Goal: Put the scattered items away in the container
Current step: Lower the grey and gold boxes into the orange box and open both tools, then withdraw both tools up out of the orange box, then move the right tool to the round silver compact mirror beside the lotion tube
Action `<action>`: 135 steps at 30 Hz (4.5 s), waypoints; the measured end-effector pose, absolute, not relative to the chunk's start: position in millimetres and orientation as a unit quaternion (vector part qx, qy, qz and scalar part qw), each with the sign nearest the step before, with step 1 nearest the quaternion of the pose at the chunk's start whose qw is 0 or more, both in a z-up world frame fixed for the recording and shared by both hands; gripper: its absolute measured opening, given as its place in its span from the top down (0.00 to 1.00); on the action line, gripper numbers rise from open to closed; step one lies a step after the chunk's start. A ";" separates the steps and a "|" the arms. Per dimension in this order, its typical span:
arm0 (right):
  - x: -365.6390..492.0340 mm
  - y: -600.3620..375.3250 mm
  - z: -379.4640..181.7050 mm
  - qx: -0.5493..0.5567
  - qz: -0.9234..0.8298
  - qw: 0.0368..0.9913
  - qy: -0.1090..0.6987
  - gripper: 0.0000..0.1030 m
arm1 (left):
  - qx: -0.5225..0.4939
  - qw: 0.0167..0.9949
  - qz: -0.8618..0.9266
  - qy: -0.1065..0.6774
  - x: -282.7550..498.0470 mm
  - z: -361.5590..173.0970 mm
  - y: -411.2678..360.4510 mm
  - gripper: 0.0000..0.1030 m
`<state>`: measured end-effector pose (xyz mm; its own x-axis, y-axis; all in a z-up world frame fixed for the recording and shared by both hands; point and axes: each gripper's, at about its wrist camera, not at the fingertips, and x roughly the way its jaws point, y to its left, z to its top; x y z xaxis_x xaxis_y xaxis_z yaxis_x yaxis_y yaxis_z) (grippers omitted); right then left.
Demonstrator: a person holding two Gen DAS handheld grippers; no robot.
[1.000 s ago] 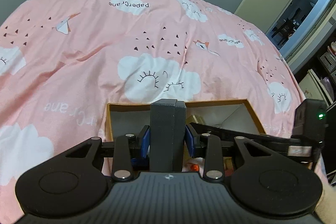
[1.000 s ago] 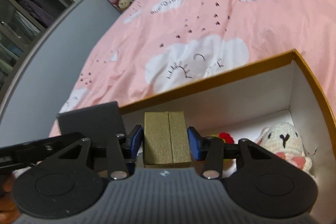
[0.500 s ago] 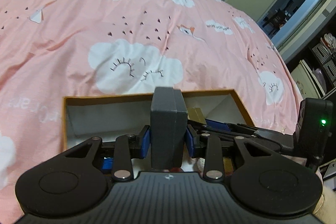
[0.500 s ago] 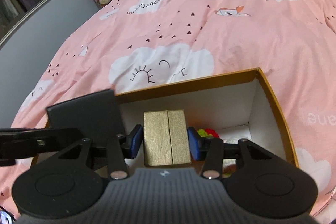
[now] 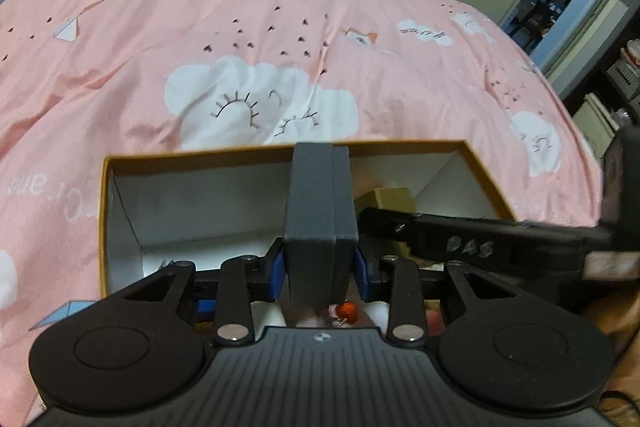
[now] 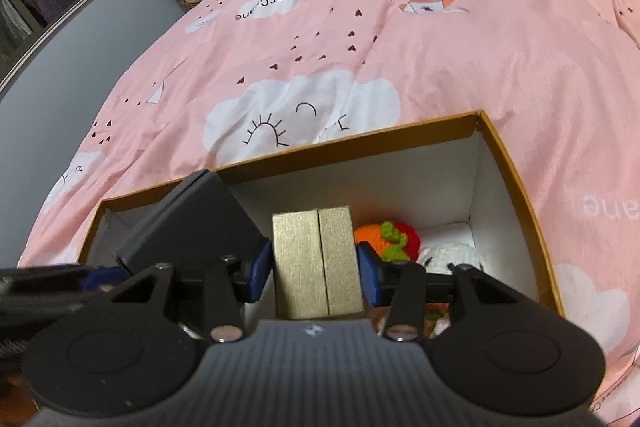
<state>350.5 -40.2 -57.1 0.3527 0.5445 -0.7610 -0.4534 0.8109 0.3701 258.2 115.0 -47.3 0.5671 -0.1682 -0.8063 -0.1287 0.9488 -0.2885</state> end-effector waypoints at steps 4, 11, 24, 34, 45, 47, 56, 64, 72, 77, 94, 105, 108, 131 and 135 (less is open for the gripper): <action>351.1 -39.7 -59.0 0.052 0.306 0.815 0.490 0.53 | -0.150 0.870 0.005 0.469 258.7 -61.9 109.7 0.63; 349.8 -30.9 -63.0 0.043 0.307 0.810 0.499 0.53 | -0.149 0.865 0.014 0.479 260.5 -66.7 108.0 0.62; 352.5 -25.3 -67.8 0.059 0.319 0.788 0.523 0.53 | -0.146 0.867 -0.002 0.476 254.9 -60.7 109.6 0.52; 352.6 -21.6 -66.2 0.065 0.322 0.788 0.520 0.51 | -0.157 0.873 0.004 0.462 241.8 -49.7 115.1 0.52; 349.1 -15.1 -65.9 0.016 0.317 0.801 0.507 0.75 | -0.165 0.876 0.015 0.452 230.4 -45.9 116.1 0.52; 350.1 -17.2 -65.9 0.015 0.320 0.800 0.507 0.76 | -0.166 0.878 0.016 0.449 228.4 -44.4 116.7 0.52; 329.5 -19.5 -43.8 -0.034 0.324 0.830 0.453 0.74 | -0.152 0.893 0.025 0.423 210.2 -26.1 111.0 0.52; 277.6 -34.9 -5.5 -0.085 0.340 0.870 0.346 0.50 | -0.126 0.919 0.019 0.372 183.1 2.4 95.7 0.51; 223.0 -73.4 21.1 -0.054 0.351 0.905 0.235 0.34 | -0.109 0.942 -0.007 0.317 144.3 25.8 84.0 0.47; 188.7 -97.4 27.5 -0.052 0.355 0.915 0.185 0.29 | -0.090 0.953 -0.020 0.287 117.4 31.8 75.1 0.42; 118.5 -148.1 -55.4 -0.154 0.311 0.909 0.231 0.39 | -0.063 0.937 -0.025 0.342 50.9 -27.4 71.4 0.41; 119.9 -125.7 -112.6 -0.297 0.297 0.863 0.280 0.59 | -0.078 0.918 -0.026 0.387 45.0 -60.3 72.4 0.41; 122.4 -117.5 -125.1 -0.331 0.284 0.855 0.281 0.61 | -0.081 0.917 -0.025 0.391 45.4 -61.9 72.0 0.41; 98.4 -113.9 -115.6 -0.413 0.290 0.829 0.242 0.80 | -0.081 0.911 -0.018 0.404 42.2 -66.9 73.4 0.41; 94.5 -126.1 -80.9 -0.364 0.321 0.837 0.252 0.86 | -0.084 0.910 -0.022 0.404 39.9 -65.4 74.3 0.41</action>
<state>94.5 -126.1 -80.9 0.6667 0.3548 -0.6555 -0.7214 0.5281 -0.4480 39.9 74.3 -65.4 0.6720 -0.1077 -0.7327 -0.0282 0.9849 -0.1706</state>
